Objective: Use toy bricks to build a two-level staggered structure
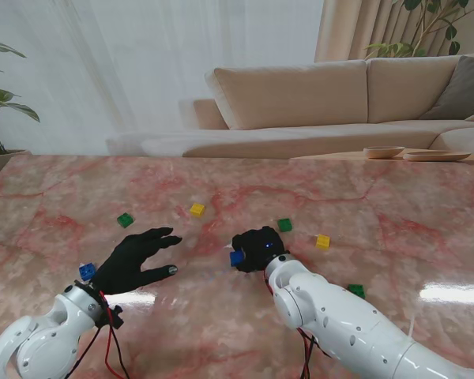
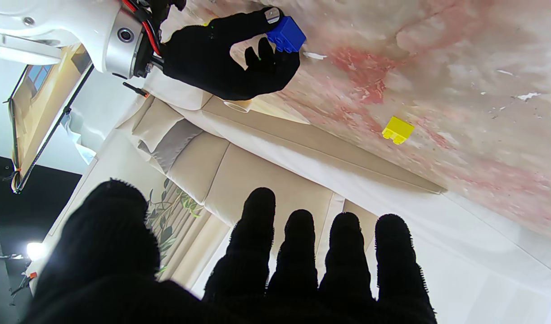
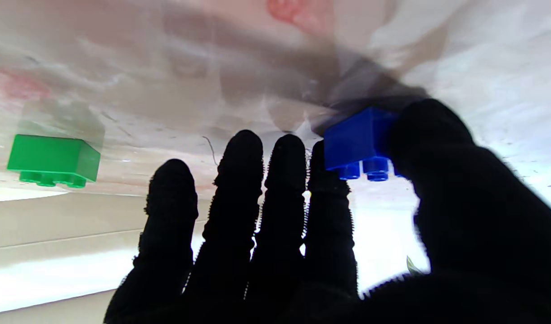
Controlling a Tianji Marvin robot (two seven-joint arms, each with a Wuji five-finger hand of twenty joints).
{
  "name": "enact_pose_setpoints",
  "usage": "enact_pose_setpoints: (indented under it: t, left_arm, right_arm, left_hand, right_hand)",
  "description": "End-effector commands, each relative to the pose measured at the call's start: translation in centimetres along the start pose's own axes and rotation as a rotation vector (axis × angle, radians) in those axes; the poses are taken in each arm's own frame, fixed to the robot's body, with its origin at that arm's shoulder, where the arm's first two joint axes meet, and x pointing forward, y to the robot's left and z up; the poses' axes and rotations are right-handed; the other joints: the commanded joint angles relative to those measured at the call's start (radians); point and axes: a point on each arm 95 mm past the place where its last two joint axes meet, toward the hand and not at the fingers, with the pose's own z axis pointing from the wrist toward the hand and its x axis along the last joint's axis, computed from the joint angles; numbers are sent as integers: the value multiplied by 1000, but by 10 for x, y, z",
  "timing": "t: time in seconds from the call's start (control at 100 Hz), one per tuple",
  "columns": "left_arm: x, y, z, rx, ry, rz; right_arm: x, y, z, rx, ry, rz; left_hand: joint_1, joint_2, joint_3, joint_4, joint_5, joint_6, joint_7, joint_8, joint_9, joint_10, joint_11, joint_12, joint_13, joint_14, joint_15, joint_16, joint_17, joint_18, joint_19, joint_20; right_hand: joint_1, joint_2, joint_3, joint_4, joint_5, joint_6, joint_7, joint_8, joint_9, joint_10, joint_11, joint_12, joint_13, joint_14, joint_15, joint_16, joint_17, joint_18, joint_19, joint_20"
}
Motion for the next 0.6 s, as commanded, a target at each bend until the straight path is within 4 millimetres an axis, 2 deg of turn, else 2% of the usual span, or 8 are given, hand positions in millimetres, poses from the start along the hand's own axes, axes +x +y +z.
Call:
enact_pose_setpoints:
  t: [0.0, 0.07, 0.16, 0.36, 0.59]
  left_arm:
    - [0, 2, -1, -9, -2, -1]
    - [0, 3, 0, -10, -1, -2]
    - [0, 3, 0, -11, 0, -4]
    - [0, 5, 1, -12, 2, -8]
    - [1, 7, 3, -8, 6, -13]
  right_arm:
    - [-4, -11, -5, 43, -12, -5]
    - [-5, -11, -7, 43, -11, -8]
    - [-6, -8, -10, 44, -11, -8]
    - [-7, 3, -20, 23, -12, -4]
    - [-20, 31, -45, -67, -46, 0]
  left_hand:
    - [-31, 9, 21, -36, 12, 15, -6, 1, 29, -3, -13, 7, 8, -8, -1, 0, -17, -8, -2, -15]
    - [-30, 7, 22, -36, 13, 16, -5, 2, 29, -5, -13, 8, 8, -8, -1, 0, -17, -9, -2, -15]
    - [-31, 7, 23, -36, 12, 15, -5, 2, 29, -4, -13, 7, 8, -7, -1, 0, -17, -9, -2, -15]
    - [-31, 6, 25, -37, 13, 16, -5, 2, 30, -5, -12, 8, 9, -9, 0, 1, -17, -9, -2, -15]
    - [-31, 7, 24, -37, 11, 16, -6, 1, 29, -3, -13, 7, 8, -6, 0, 1, -17, -9, -2, -15]
  right_hand:
    - [-16, 8, -48, 54, -35, 45, -106, -24, -53, 15, -13, -24, -38, -15, -11, -15, -26, -18, -14, 36]
    - [-27, 6, -150, 79, -70, 68, -143, -17, -104, 22, -19, -36, -76, -12, -26, -22, -48, -22, -35, 39]
    - [-66, -17, -186, 93, -98, 90, -178, -23, -143, 32, -35, -48, -104, -10, -36, -26, -63, -25, -47, 40]
    - [-174, -30, -152, 110, -125, 116, -249, -31, -202, 46, -68, -76, -160, 3, -81, -45, -99, -26, -91, 40]
    - [-202, -33, -121, 107, -142, 140, -331, -51, -241, 68, -133, -139, -192, 30, -220, -128, -127, 2, -238, -30]
